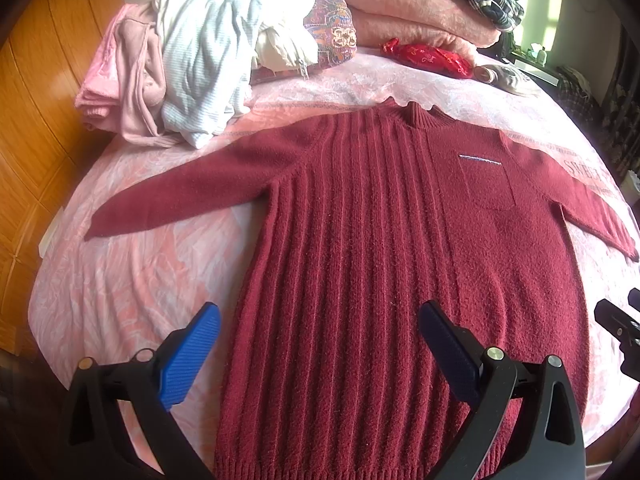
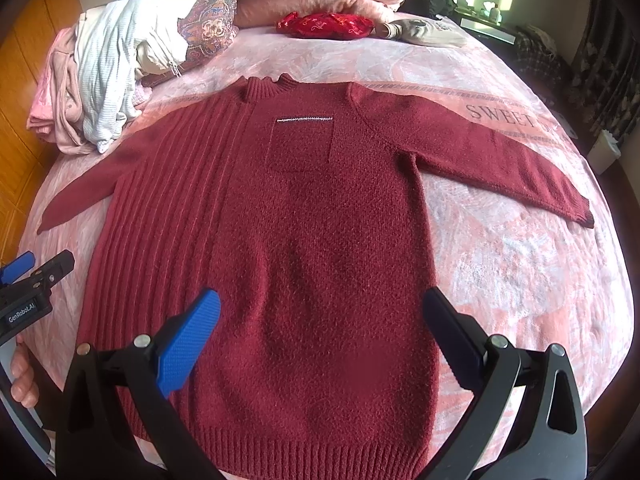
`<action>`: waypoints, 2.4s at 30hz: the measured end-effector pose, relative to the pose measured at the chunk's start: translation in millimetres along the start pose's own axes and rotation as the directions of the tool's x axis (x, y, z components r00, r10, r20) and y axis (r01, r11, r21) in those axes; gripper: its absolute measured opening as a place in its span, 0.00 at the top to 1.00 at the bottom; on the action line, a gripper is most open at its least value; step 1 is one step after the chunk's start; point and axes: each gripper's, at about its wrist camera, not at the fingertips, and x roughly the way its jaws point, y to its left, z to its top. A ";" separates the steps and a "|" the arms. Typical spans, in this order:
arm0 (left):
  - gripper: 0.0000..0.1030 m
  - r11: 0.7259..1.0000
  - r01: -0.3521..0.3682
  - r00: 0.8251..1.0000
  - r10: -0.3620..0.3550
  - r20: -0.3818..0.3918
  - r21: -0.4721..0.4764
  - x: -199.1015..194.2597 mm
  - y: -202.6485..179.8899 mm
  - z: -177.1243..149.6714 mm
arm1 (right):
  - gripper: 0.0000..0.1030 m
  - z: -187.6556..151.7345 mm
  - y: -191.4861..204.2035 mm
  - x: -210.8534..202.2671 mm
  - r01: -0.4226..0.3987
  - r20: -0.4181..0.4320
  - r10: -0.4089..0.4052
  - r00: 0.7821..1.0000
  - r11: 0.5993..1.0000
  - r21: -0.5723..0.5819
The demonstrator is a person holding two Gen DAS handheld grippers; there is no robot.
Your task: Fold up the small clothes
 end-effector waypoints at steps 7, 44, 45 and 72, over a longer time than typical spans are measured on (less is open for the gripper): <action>0.04 1.000 -0.001 1.000 0.001 0.001 0.001 -0.2 0.0 0.1 | 0.03 0.5 1.3 0.0 -0.001 0.002 0.001 1.000 1.000 -0.006; 0.04 1.000 0.019 0.998 -0.019 -0.056 -0.002 15.3 -7.6 4.3 | 0.03 23.3 -26.2 14.2 -0.043 -0.081 0.047 0.996 0.997 0.056; 0.04 1.000 0.027 0.997 -0.027 -0.075 -0.005 18.3 -11.6 6.6 | 0.03 26.2 -33.6 14.2 -0.044 -0.079 0.050 0.996 0.996 0.074; 0.04 0.969 0.171 0.984 -0.176 0.014 0.177 112.2 -300.5 123.9 | 0.03 56.9 -483.9 122.2 0.071 -0.143 0.014 0.990 0.818 0.571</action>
